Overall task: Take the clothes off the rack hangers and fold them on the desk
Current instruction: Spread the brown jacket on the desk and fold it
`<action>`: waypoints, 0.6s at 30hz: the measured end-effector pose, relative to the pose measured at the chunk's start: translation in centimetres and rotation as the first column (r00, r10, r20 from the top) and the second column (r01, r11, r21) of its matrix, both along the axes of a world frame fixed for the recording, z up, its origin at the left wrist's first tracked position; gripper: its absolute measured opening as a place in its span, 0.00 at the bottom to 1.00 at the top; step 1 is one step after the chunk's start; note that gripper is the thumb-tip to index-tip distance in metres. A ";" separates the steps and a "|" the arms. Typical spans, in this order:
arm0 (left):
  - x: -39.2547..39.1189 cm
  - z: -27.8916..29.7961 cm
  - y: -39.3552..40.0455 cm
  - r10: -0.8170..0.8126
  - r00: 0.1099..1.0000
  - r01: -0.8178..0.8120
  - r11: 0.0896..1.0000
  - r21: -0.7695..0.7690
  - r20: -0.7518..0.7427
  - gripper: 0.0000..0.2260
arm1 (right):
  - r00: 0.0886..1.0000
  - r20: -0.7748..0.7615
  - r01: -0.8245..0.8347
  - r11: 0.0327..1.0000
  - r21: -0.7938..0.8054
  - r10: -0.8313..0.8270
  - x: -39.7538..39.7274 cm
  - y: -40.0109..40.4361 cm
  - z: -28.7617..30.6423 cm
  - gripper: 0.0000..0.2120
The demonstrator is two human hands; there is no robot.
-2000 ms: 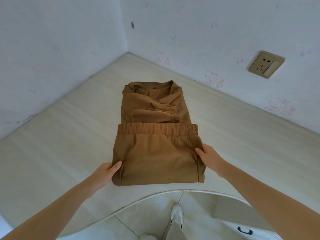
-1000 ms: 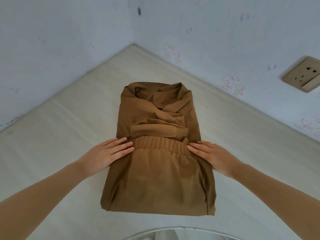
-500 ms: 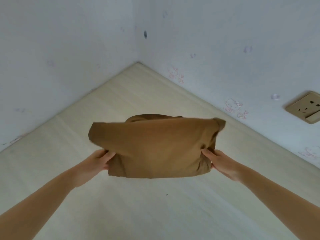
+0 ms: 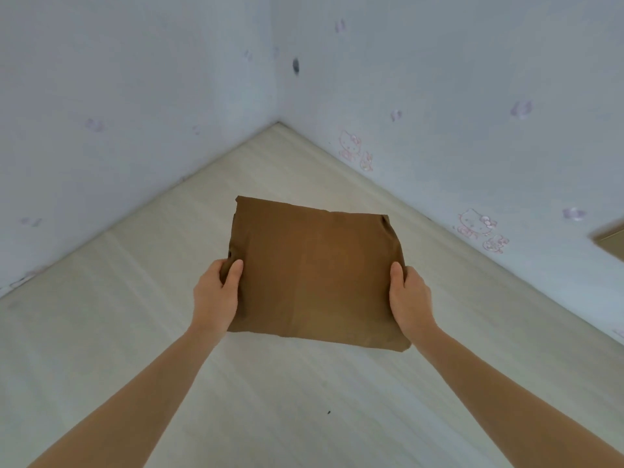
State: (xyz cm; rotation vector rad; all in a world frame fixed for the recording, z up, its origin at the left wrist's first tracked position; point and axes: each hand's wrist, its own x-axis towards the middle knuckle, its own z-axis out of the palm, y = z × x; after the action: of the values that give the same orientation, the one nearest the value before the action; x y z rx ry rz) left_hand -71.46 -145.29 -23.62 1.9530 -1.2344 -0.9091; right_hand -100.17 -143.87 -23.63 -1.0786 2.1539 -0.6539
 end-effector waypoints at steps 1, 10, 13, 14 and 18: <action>0.0 -0.2 0.4 0.005 1.000 -0.004 0.999 -0.036 0.008 0.13 | 0.999 -0.038 -0.005 0.999 -0.037 0.004 -0.1 0.3 -0.3 0.20; 0.2 -1.7 -0.2 0.072 0.982 -0.088 0.992 0.089 0.173 0.18 | 1.000 -0.012 0.006 0.987 0.158 -0.004 0.2 -0.9 -2.3 0.18; 0.3 -1.0 -1.2 -0.017 0.921 -0.038 0.990 0.134 0.388 0.16 | 0.987 0.130 0.062 0.976 0.207 -0.090 -0.5 -1.9 -1.3 0.18; 0.3 -0.8 -1.6 -0.027 0.926 -0.043 0.984 0.175 0.377 0.18 | 0.978 0.176 0.068 0.970 0.232 -0.111 -0.6 -2.3 -1.0 0.19; -0.4 -0.2 -3.7 0.066 0.997 -0.079 0.898 0.433 0.046 0.34 | 0.927 0.319 0.086 0.941 0.326 -0.196 -0.3 -3.7 -0.1 0.27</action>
State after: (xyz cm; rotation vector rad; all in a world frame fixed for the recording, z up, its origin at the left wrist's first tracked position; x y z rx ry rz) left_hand -71.87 -148.96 -23.79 2.3485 -1.0256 -1.2009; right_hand -100.45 -147.54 -23.77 -0.5928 1.9511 -0.5065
